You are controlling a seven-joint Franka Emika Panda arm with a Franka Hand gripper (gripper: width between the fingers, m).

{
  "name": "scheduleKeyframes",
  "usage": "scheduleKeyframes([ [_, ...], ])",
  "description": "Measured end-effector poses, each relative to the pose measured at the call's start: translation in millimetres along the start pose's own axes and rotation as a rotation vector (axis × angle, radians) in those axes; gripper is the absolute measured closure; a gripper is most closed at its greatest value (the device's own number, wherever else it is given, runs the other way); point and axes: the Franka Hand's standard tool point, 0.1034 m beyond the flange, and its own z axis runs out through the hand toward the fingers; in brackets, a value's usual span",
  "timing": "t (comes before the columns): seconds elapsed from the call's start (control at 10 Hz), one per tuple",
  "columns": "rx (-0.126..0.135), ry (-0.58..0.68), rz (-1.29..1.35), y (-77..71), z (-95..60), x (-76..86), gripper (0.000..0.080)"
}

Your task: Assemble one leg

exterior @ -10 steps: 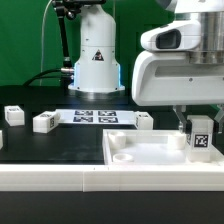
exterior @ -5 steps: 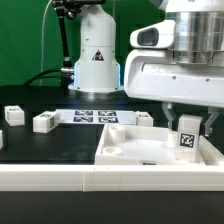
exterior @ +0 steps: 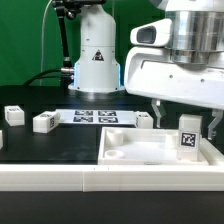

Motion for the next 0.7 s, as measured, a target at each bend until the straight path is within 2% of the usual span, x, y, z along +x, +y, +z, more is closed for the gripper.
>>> scheduleKeyframes([
  [0.1,0.0,0.0,0.0,0.0,0.0,0.0,0.0174],
  [0.7,0.0,0.0,0.0,0.0,0.0,0.0,0.015],
])
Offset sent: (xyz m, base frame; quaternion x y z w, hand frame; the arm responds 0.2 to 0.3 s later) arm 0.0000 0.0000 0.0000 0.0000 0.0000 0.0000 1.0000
